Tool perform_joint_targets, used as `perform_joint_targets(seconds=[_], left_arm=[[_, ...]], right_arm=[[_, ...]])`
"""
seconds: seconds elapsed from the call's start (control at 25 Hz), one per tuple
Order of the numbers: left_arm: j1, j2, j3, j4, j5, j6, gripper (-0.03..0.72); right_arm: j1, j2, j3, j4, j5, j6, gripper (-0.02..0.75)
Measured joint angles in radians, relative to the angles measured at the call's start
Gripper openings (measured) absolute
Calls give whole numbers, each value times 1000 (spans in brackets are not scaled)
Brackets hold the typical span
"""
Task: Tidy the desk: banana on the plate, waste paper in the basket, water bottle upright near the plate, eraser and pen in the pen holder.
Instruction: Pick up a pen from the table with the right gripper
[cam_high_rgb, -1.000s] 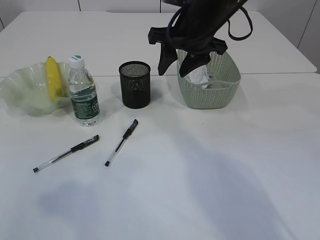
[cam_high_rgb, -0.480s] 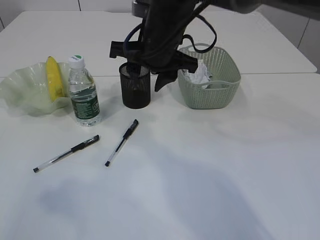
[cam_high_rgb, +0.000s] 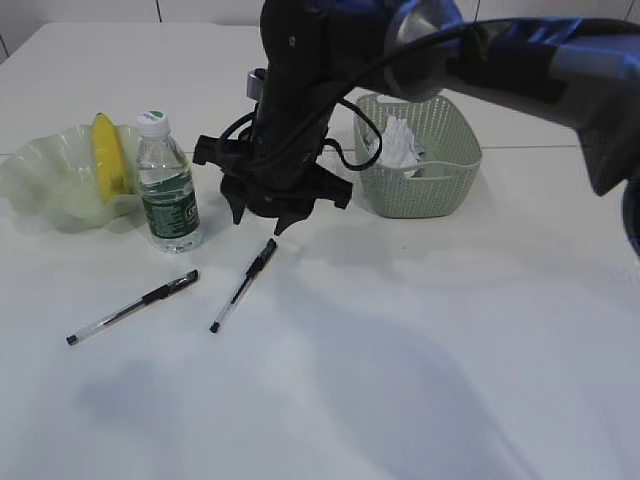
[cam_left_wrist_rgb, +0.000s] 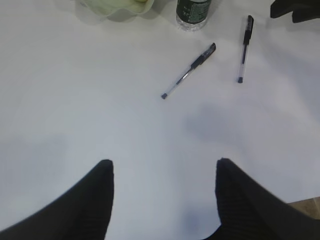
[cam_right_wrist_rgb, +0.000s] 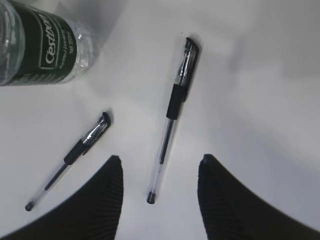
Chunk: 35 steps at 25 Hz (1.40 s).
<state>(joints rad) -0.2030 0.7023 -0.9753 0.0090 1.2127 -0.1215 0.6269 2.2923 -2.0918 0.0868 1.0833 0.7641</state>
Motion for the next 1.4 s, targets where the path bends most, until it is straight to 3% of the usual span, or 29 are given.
perform_joint_targets(seconds=[0.32, 0.52, 1.4], left_arm=[[0, 0, 0, 0, -7, 0, 454], [0, 0, 0, 0, -8, 0, 454], [0, 0, 0, 0, -22, 1, 454]], right_arm=[[24, 116, -118, -2, -2, 95, 363], [35, 154, -157, -72, 7, 160, 361], [34, 272, -214, -87, 30, 260, 361]])
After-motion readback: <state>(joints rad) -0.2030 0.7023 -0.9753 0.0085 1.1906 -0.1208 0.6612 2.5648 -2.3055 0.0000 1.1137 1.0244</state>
